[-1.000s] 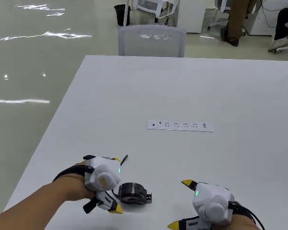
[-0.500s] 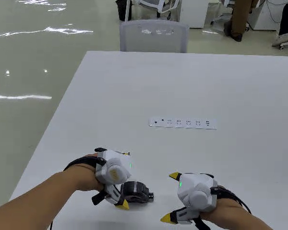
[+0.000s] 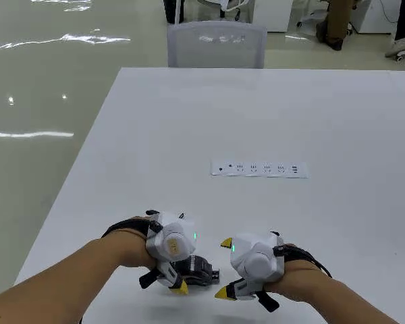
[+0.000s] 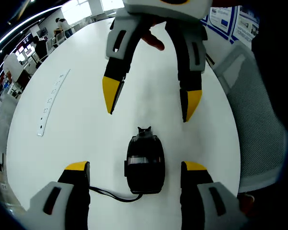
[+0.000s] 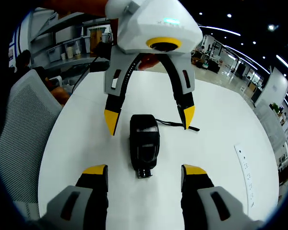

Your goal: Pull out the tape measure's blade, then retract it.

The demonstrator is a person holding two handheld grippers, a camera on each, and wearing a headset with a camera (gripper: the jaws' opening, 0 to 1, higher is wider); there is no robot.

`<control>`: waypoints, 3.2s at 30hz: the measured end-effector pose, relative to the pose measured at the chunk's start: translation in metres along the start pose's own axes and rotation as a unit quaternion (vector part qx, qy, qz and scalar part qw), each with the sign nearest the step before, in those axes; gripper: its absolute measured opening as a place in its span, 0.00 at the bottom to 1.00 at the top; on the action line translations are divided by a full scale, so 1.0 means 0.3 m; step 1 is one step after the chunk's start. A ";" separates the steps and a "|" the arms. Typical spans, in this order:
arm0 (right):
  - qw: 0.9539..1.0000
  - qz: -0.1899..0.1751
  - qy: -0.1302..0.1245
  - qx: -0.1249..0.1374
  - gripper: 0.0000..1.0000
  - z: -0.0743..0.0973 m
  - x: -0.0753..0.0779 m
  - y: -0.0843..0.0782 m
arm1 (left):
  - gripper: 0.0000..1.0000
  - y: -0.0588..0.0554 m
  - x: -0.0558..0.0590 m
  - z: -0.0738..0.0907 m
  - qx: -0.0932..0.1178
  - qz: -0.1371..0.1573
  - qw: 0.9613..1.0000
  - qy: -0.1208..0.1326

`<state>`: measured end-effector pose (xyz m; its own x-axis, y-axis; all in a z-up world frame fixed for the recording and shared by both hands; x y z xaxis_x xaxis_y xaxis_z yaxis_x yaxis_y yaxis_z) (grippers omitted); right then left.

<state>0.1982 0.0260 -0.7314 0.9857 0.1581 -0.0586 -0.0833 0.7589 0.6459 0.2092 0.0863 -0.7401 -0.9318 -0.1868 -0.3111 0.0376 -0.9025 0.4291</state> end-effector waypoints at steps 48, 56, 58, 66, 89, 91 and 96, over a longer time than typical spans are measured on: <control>0.994 -0.017 0.083 -0.074 0.19 -0.168 0.025 -0.115 | 0.33 0.000 0.060 -0.075 -0.038 0.005 0.998 -0.041; 0.990 -0.014 0.092 -0.103 0.12 -0.165 0.027 -0.116 | 0.32 0.006 0.063 -0.064 -0.044 0.016 0.998 -0.040; 0.990 -0.013 0.094 -0.106 0.11 -0.166 0.032 -0.118 | 0.32 0.004 0.057 -0.062 -0.044 0.022 0.998 -0.040; 0.990 -0.021 0.094 -0.107 0.10 -0.165 0.037 -0.134 | 0.32 -0.005 0.054 -0.072 -0.045 0.031 0.998 -0.036; 0.987 -0.024 0.097 -0.129 0.09 -0.115 0.038 -0.194 | 0.32 0.003 0.051 -0.074 -0.045 0.039 0.998 -0.036; 0.986 -0.025 0.098 -0.131 0.09 -0.104 0.039 -0.198 | 0.32 0.006 0.053 -0.070 -0.045 0.039 0.998 -0.036; 0.984 -0.032 0.099 -0.142 0.10 -0.073 0.035 -0.224 | 0.32 0.012 0.055 -0.062 -0.044 0.041 0.997 -0.037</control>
<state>0.2110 -0.0097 -0.7921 0.9449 0.2030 -0.2567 -0.0879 0.9131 0.3982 0.2007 0.0726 -0.7596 -0.9482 -0.2358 -0.2130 0.1439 -0.9162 0.3739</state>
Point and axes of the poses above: the centre of the closed fingertips' face, and the gripper's own axes: z roughly backward along the fingers, x roughly to its right, y roughly out of its top, the point moved 2 cm from there along z, roughly backward along the fingers, and after that the axes turned 14 degrees about y, right-handed, at the moved point
